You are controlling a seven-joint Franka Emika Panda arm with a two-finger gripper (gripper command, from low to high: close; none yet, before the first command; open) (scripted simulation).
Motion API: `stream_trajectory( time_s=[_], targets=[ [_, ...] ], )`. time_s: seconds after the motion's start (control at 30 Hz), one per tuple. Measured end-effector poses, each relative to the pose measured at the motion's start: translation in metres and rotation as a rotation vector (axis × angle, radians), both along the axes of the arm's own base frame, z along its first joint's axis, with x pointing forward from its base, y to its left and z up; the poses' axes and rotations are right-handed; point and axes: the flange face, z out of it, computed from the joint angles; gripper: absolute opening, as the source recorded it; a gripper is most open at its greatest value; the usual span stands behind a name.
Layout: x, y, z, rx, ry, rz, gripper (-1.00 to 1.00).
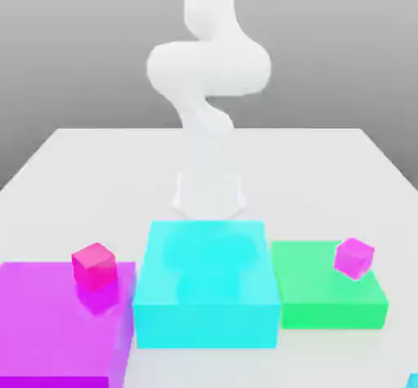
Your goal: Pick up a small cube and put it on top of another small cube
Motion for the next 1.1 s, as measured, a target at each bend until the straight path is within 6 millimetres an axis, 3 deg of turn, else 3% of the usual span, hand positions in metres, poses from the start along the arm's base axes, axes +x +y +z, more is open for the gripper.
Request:
stream_trajectory(
  time_s=[0.27,0.53,0.67,0.83,1.1],
  targets=[
    [0.091,0.053,-0.084,-0.108,0.163,0.308,0.0],
    [0.152,0.124,-0.192,-0.228,0.304,0.614,0.0],
    [0.167,0.17,-0.253,-0.295,0.368,0.781,0.0],
    [0.178,0.21,-0.335,-0.38,0.447,0.963,0.0],
    [0.164,0.273,-0.472,-0.533,0.566,1.278,0.0]
  ],
)
